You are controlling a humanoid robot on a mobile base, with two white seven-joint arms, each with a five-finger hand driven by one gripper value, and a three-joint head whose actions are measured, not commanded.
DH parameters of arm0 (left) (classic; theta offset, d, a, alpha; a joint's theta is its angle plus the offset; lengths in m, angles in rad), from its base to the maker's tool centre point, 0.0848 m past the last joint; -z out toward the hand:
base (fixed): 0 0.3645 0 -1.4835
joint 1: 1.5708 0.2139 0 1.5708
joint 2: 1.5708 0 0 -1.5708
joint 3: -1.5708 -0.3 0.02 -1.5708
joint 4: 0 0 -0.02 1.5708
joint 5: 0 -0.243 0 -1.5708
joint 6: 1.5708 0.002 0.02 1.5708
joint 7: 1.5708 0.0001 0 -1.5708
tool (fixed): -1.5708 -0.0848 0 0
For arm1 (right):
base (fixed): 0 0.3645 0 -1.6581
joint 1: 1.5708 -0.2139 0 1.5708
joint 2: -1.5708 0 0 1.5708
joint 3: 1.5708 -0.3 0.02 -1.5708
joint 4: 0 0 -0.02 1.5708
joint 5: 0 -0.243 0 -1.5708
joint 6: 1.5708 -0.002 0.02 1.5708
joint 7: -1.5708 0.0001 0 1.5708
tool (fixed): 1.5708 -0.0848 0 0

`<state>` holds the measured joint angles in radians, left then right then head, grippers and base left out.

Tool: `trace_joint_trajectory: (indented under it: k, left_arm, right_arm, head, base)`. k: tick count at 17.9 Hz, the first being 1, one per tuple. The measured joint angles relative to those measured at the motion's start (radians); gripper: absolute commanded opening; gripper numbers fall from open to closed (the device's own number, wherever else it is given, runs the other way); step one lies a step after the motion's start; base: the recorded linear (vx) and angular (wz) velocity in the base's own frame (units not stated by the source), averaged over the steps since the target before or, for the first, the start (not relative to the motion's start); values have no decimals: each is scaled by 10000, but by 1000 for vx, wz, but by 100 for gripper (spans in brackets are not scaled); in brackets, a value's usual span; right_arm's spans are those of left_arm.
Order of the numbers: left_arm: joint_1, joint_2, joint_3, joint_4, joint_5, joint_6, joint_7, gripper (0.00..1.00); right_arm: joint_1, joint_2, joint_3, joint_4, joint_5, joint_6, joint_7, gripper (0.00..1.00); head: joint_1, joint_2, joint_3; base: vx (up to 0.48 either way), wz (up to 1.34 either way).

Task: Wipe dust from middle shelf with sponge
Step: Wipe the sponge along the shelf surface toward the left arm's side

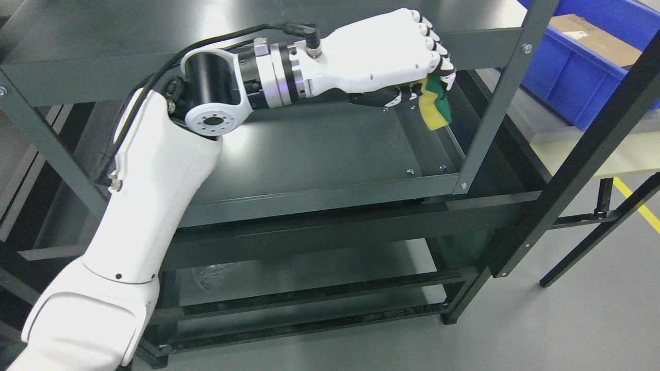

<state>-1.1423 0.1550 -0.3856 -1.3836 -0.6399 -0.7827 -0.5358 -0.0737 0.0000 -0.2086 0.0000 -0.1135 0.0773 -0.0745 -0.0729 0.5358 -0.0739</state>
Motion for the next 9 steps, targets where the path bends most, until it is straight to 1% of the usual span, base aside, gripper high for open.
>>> trace_joint_trajectory:
  k: [2, 4, 9]
  left_arm:
    - [173, 726, 323, -203, 757, -32, -71, 1]
    - [445, 1708, 712, -391, 1778, -38, -111, 1]
    - [1678, 3976, 1600, -741, 3997, -47, -119, 2]
  right_arm:
    - [2, 0, 0, 0, 0, -2, 0, 100]
    - [2, 0, 0, 0, 0, -2, -3, 100]
    - [2, 0, 0, 0, 0, -3, -30, 100]
  head:
    - [0, 0, 0]
    - [0, 0, 0]
    - [0, 0, 0]
  base:
    - [0, 0]
    - [1, -56]
    - [17, -32]
